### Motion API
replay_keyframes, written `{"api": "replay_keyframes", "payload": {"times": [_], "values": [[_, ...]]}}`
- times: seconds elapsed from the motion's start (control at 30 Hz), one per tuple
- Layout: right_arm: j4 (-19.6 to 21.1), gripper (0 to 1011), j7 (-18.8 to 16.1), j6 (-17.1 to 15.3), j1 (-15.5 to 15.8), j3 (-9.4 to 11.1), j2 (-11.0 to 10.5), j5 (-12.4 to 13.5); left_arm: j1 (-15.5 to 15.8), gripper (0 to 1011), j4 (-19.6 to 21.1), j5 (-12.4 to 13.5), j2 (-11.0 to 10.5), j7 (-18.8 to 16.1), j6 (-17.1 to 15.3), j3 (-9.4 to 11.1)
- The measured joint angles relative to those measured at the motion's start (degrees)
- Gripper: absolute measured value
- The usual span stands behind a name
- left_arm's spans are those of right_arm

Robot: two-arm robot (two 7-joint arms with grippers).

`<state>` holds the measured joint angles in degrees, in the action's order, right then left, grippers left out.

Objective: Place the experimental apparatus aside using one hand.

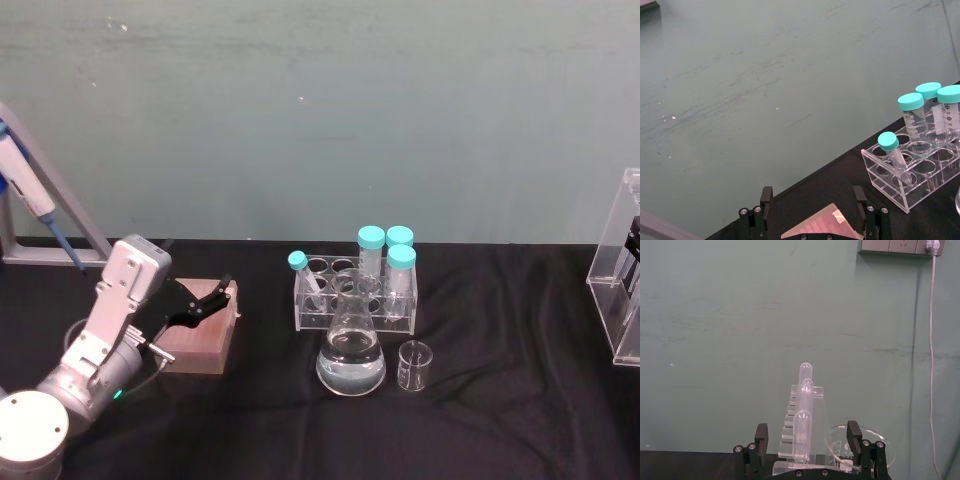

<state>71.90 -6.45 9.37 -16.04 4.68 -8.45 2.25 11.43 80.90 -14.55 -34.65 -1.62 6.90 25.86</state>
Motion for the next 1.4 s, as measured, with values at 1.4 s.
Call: {"api": "replay_keyframes", "payload": {"times": [1.4], "values": [[8.42, 1000, 1.45, 4.51, 4.88, -1.04, -0.05, -3.62, 0.0, 1000, 0.0, 0.0, 0.0, 0.0, 0.0, 0.0]]}}
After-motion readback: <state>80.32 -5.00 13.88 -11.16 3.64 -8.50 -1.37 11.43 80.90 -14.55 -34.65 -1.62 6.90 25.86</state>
